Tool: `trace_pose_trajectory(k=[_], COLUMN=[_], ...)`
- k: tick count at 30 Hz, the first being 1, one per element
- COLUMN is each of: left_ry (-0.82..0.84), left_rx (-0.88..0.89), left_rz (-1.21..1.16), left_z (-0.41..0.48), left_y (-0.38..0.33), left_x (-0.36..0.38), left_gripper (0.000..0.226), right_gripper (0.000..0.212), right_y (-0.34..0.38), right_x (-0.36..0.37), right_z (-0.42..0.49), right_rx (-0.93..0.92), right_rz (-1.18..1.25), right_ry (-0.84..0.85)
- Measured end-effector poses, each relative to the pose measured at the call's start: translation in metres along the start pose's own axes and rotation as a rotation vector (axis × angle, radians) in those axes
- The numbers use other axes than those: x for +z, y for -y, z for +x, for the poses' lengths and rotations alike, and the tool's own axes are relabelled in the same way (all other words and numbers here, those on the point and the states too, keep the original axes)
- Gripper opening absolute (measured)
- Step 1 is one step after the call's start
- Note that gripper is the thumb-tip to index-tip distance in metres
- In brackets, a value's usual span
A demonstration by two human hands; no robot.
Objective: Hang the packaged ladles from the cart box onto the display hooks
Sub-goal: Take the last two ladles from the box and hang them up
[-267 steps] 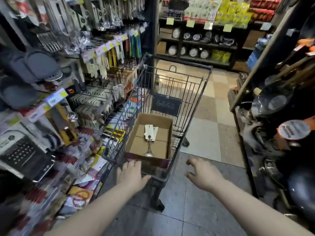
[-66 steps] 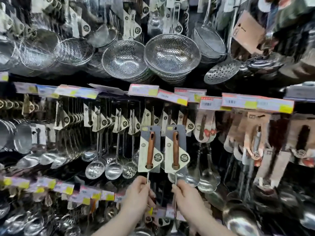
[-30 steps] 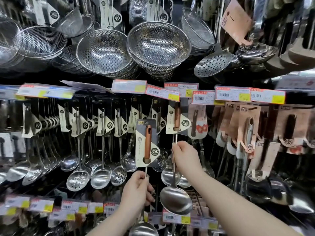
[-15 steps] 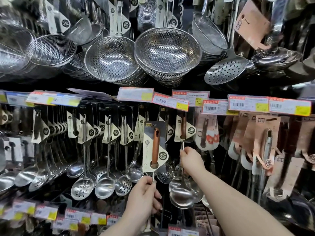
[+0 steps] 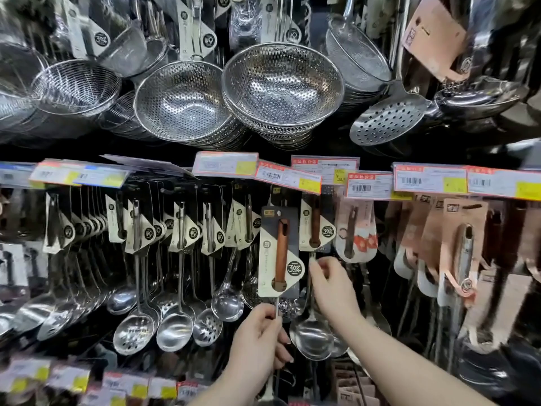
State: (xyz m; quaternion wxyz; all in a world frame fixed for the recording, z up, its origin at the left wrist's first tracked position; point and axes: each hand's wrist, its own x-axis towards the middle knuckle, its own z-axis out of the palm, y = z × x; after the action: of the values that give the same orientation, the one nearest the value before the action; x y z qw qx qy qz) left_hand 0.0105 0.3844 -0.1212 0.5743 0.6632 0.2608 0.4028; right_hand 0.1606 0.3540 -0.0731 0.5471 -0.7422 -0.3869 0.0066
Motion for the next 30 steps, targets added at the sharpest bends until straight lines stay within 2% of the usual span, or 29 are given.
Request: trace_pose_trajectory(k=[2, 4, 7, 12, 15, 21, 30], left_ry=[0.026, 0.061, 0.119, 0.189, 0.222, 0.193, 0.167], left_rx=[-0.012, -0.012, 0.006, 0.024, 0.035, 0.096, 0.132], left_rz=[-0.01, -0.012, -0.035, -0.03, -0.003, 0.011, 0.005], left_z=[-0.001, -0.002, -0.005, -0.014, -0.019, -0.018, -0.017], left_y=[-0.001, -0.003, -0.01, -0.017, -0.017, -0.026, -0.029], left_x=[0.008, 0.017, 0.029, 0.038, 0.038, 0.034, 0.032], left_gripper=[0.015, 0.017, 0.016, 0.012, 0.012, 0.017, 0.018], right_gripper=[0.044, 0.044, 0.025, 0.002, 0.008, 0.002, 0.008], right_y=[0.012, 0.019, 0.022, 0.027, 0.033, 0.042, 0.049], right_x=[-0.004, -0.006, -0.015, -0.034, -0.04, -0.038, -0.036], right_z=[-0.021, -0.037, -0.048, -0.047, -0.045, -0.042, -0.04], right_rx=[0.134, 0.191, 0.121, 0.044, 0.006, -0.024, -0.043], right_rz=[0.345, 0.46, 0.418, 0.586, 0.573, 0.616, 0.659], right_ry=[0.207, 0.323, 0.194, 0.106, 0.106, 0.123, 0.121])
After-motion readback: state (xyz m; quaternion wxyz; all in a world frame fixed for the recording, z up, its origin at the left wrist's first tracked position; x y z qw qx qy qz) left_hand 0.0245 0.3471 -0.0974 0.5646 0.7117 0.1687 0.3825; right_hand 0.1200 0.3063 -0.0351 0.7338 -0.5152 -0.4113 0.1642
